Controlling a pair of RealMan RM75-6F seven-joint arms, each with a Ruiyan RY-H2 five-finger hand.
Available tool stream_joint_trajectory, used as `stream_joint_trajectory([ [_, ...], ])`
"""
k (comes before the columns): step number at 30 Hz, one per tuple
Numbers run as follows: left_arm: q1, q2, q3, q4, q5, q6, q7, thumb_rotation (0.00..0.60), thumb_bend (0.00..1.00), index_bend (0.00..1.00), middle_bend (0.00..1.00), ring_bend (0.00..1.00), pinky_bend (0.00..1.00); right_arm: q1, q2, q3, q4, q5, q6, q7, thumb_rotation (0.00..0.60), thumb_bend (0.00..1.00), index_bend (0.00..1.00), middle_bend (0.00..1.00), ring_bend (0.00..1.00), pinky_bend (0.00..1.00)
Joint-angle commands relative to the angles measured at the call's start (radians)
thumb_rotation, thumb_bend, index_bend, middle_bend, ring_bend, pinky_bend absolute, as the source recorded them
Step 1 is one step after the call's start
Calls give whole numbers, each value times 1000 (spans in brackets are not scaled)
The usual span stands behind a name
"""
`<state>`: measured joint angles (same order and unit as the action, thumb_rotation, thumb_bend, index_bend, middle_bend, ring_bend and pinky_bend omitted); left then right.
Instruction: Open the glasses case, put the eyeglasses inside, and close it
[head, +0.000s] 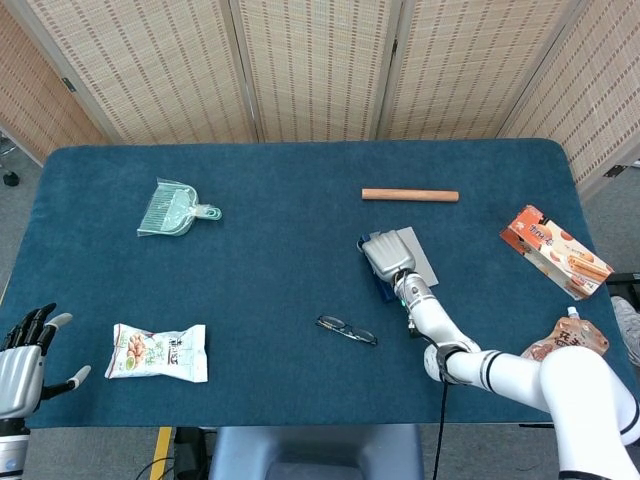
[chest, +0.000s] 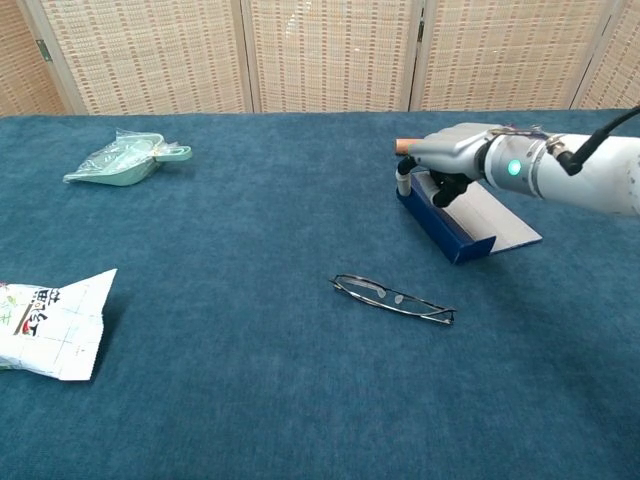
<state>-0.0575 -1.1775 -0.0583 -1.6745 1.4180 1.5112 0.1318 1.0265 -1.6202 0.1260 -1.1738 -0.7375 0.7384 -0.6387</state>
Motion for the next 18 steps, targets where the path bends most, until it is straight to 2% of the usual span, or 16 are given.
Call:
stream_joint_trajectory([
  [1, -1, 0, 0, -3, 1, -1, 3, 600, 199, 236, 119, 105, 190, -39, 43, 11, -57, -48, 40, 68, 600, 869, 291, 1000, 1000, 1000],
  [10, -6, 1, -1, -10, 7, -8, 9, 600, 200, 236, 119, 105, 190, -189, 196, -35, -233, -222, 135, 258, 600, 861, 291, 1000, 1000, 1000],
  [18, -18, -5, -3, -16, 14, -19, 19, 600, 199, 236, 119, 105, 190, -256, 230, -87, -246, -276, 126, 312, 600, 860, 291, 1000, 1000, 1000],
])
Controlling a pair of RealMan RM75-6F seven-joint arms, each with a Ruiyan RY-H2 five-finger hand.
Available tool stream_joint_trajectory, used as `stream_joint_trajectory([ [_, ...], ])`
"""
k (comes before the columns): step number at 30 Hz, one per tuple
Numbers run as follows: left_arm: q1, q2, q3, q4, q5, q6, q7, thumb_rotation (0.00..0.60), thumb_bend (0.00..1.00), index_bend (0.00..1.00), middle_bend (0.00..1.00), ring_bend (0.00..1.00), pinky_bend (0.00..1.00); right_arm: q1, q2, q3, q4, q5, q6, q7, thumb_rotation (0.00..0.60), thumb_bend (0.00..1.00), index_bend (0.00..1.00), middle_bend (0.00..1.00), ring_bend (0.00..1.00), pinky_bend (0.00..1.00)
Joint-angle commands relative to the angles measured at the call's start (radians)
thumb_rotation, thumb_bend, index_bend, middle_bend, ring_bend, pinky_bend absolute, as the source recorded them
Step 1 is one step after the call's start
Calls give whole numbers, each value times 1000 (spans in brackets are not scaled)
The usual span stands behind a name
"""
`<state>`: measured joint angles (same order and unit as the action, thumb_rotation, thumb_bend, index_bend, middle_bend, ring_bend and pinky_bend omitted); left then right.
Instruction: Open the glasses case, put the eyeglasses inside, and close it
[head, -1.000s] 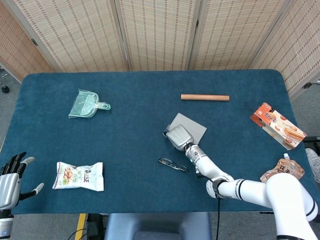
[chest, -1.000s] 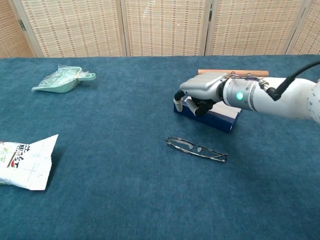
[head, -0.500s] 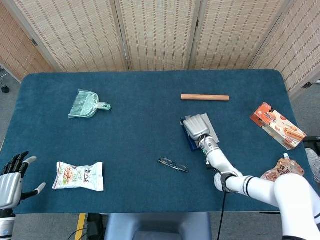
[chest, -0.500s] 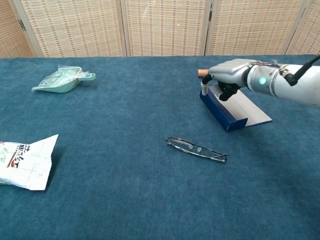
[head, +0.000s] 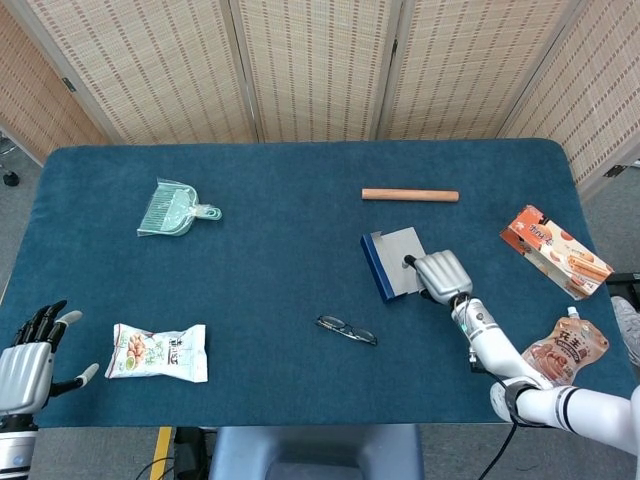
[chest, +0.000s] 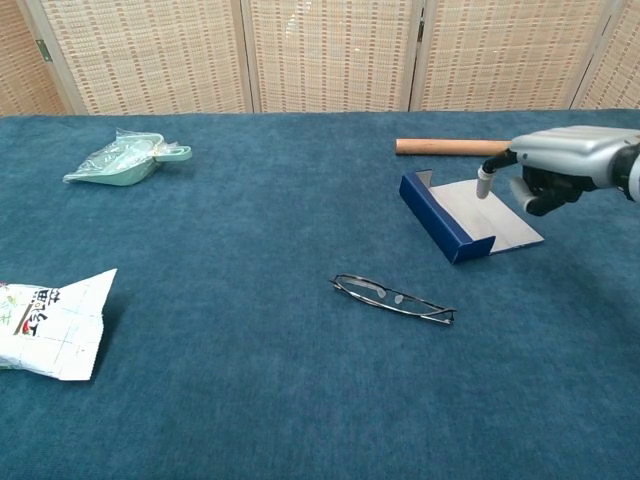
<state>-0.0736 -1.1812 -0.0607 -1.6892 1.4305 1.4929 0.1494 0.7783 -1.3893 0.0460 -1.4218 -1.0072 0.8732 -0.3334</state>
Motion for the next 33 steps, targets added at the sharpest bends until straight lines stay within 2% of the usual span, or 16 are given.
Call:
stream_joint_trajectory([
  [1, -3, -1, 0, -3, 4, -2, 3, 600, 199, 236, 119, 105, 190, -10, -5, -12, 4, -11, -15, 9, 600, 860, 291, 1000, 1000, 1000],
  [6, -1, 2, 1, -10, 4, 2, 10, 600, 200, 236, 119, 105, 190, -13, -30, -27, 2, -52, -38, 8, 600, 861, 291, 1000, 1000, 1000],
  [12, 6, 7, 2, -13, -1, 8, 9, 600, 199, 236, 119, 105, 190, 11, -62, -13, -3, -77, -69, -6, 600, 860, 291, 1000, 1000, 1000],
  [21, 17, 8, 7, -4, -4, 16, -4, 600, 200, 236, 119, 105, 190, 81, -167, 62, 45, -32, -101, -42, 600, 860, 291, 1000, 1000, 1000],
  [33, 23, 10, 8, 11, -10, 14, -21, 600, 200, 236, 119, 105, 190, 215, -326, 160, 210, 122, -137, -160, 600, 806, 265, 1000, 1000, 1000],
])
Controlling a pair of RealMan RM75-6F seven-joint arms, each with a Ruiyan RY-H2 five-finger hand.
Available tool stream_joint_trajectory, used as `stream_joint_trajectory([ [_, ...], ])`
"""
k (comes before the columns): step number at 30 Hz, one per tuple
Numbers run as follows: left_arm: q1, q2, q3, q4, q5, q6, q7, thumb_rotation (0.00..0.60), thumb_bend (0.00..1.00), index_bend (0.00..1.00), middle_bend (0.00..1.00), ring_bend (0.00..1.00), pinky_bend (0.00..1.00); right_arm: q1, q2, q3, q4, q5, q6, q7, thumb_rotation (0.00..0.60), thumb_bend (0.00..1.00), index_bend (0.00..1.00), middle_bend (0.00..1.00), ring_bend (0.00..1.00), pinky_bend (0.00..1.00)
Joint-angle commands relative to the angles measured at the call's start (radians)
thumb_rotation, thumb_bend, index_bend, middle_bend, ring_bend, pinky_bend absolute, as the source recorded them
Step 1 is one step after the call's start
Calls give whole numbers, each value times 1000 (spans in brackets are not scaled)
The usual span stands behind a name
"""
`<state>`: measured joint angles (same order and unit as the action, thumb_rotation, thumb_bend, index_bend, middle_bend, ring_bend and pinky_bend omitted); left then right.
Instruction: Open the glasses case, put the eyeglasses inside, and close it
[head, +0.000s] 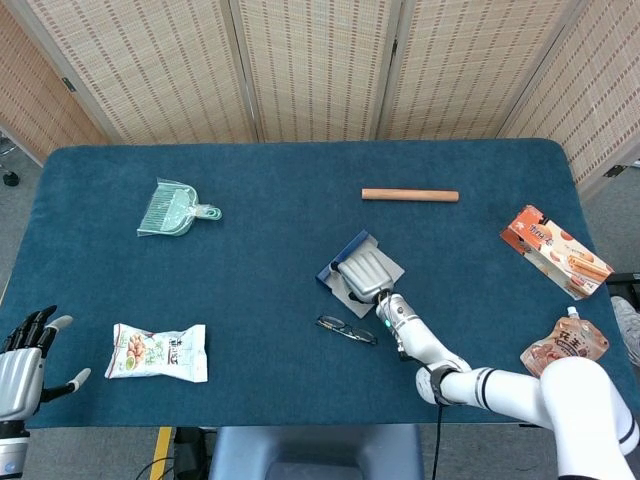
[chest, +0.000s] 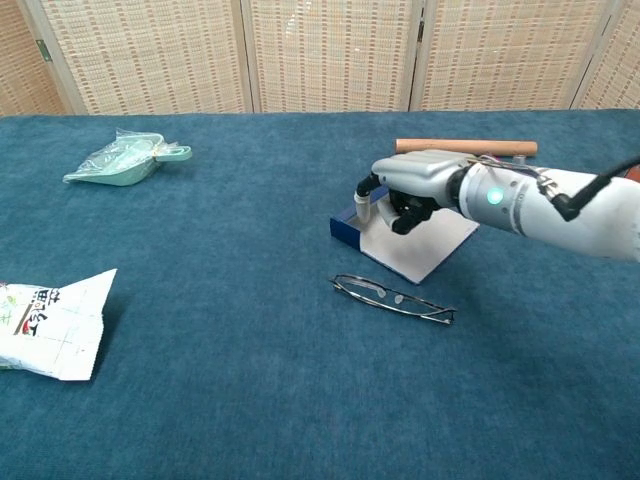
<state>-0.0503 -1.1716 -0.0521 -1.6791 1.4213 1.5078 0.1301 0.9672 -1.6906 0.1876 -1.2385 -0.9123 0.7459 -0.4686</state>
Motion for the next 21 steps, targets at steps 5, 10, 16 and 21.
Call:
stream_joint_trajectory([
  [5, 2, 0, -2, 8, -2, 0, -10, 600, 200, 236, 119, 105, 190, 49, -32, 28, 22, 59, 2, -56, 600, 786, 238, 1000, 1000, 1000],
  [10, 8, 2, -1, 13, -5, 3, -16, 600, 199, 236, 119, 105, 190, -6, 44, 5, -114, 7, 51, -6, 600, 699, 237, 1000, 1000, 1000],
  [16, 7, 3, 1, 8, 9, 7, -18, 600, 200, 236, 119, 105, 190, -79, 131, -42, -264, -60, 133, 18, 600, 313, 238, 1000, 1000, 1000],
  [21, 6, 1, 2, 1, 20, 11, -14, 600, 199, 236, 119, 105, 190, -115, 139, -81, -325, -74, 181, -6, 600, 78, 282, 1000, 1000, 1000],
])
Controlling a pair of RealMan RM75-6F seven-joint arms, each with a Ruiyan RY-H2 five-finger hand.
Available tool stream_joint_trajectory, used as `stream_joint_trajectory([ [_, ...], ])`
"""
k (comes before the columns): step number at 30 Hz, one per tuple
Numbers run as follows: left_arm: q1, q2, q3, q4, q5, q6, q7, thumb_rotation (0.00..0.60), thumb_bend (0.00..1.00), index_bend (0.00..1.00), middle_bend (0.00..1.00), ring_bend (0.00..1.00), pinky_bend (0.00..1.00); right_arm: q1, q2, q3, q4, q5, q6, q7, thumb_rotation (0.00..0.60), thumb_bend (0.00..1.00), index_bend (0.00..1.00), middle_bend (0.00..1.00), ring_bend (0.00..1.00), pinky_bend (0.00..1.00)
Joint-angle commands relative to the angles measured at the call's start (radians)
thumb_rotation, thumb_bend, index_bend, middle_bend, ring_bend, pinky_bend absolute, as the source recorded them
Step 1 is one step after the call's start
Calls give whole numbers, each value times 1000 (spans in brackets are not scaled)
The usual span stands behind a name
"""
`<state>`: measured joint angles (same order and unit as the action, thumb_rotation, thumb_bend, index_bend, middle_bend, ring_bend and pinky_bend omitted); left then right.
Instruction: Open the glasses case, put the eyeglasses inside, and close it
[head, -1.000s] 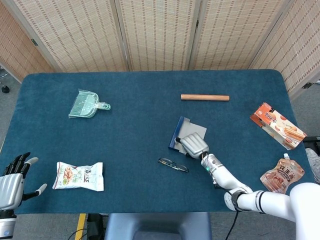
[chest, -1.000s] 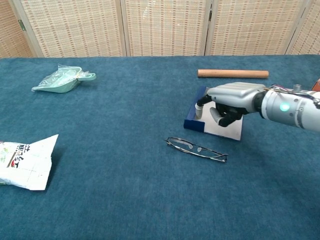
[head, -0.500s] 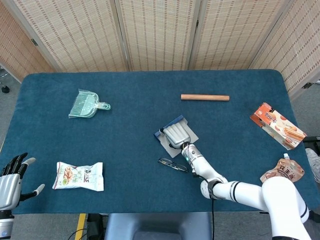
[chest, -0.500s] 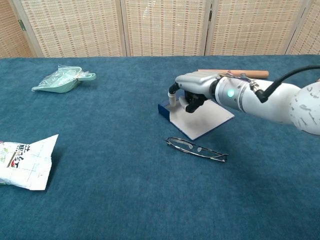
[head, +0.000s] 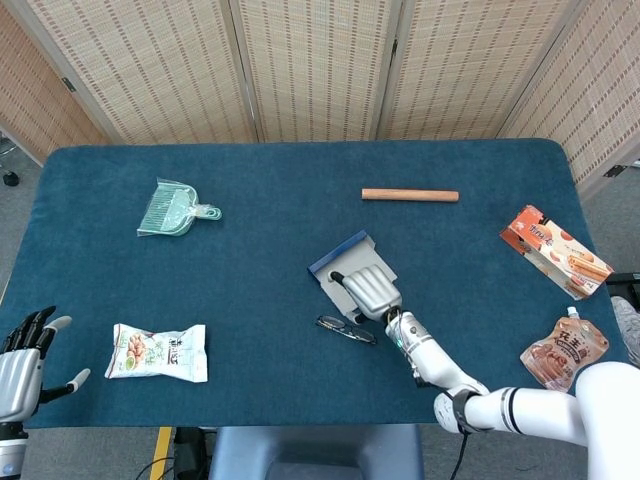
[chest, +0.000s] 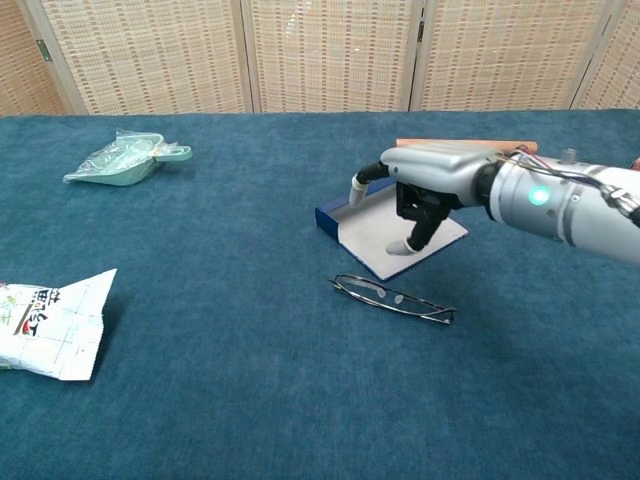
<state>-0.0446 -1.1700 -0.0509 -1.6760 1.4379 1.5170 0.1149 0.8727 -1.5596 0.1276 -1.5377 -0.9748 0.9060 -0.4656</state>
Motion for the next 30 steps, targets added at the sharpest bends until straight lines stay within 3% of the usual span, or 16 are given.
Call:
stream_joint_trajectory([
  [1, 1, 0, 2, -3, 5, 3, 2, 600, 200, 236, 119, 105, 190, -25, 8, -26, -36, -10, 25, -11, 600, 60, 290, 1000, 1000, 1000],
  [16, 16, 8, 6, 1, 4, 15, -11, 600, 200, 236, 119, 105, 190, -42, -23, -28, -56, 7, 31, -11, 600, 96, 297, 1000, 1000, 1000],
  [30, 12, 6, 8, 1, 5, 1, -8, 600, 200, 236, 119, 105, 190, -89, -8, -105, -126, -65, 58, -37, 600, 118, 297, 1000, 1000, 1000],
])
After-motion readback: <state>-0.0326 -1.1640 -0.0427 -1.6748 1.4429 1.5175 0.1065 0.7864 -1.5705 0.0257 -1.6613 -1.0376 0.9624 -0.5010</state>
